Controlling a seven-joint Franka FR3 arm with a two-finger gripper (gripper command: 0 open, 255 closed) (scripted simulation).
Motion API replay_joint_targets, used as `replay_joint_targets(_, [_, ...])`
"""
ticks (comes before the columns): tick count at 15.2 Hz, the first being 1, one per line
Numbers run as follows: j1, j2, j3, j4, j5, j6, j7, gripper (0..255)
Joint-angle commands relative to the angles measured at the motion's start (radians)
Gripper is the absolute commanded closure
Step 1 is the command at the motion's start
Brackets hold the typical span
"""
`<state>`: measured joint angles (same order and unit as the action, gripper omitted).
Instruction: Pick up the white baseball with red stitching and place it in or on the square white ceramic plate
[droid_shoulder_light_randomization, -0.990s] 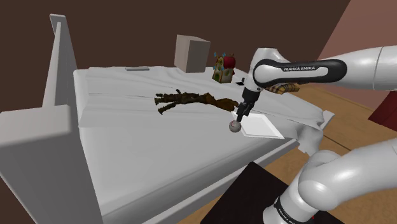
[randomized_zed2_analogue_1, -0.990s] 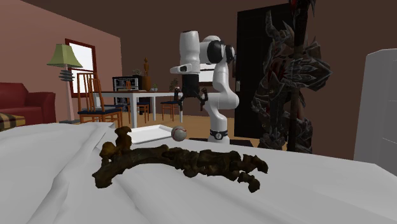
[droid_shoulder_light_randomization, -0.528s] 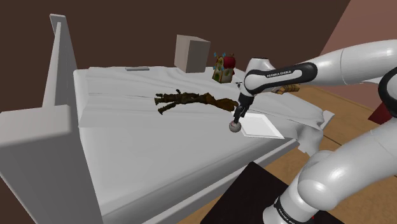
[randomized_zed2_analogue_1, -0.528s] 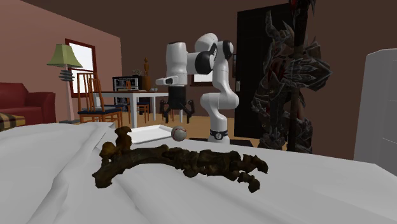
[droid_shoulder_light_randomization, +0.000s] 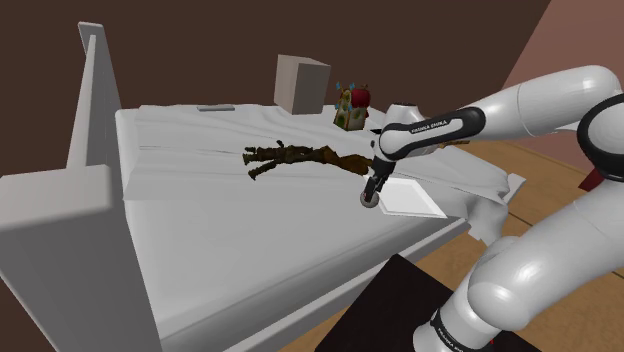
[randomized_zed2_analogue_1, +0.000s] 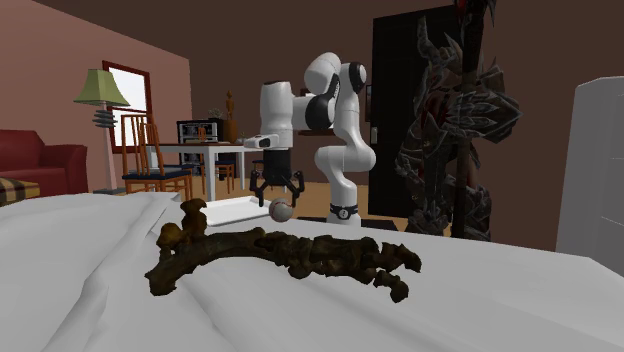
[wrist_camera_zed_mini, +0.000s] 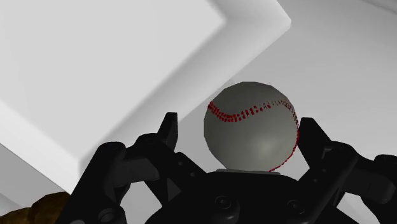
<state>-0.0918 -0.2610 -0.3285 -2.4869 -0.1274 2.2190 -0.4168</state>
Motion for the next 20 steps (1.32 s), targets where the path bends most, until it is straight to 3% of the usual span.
replay_joint_targets(1, [-0.001,0.003,-0.001,-0.004,0.0,0.007,-0.001,0])
replay_joint_targets(6, [-0.001,0.003,-0.001,-0.004,0.0,0.007,-0.001,0])
replay_joint_targets(7, [-0.001,0.003,-0.001,-0.004,0.0,0.007,-0.001,255])
replay_joint_targets(16, [-0.001,0.003,-0.001,-0.004,0.0,0.007,-0.001,255])
replay_joint_targets(20, [-0.002,-0.029,0.005,0.025,-0.004,-0.053,0.003,255])
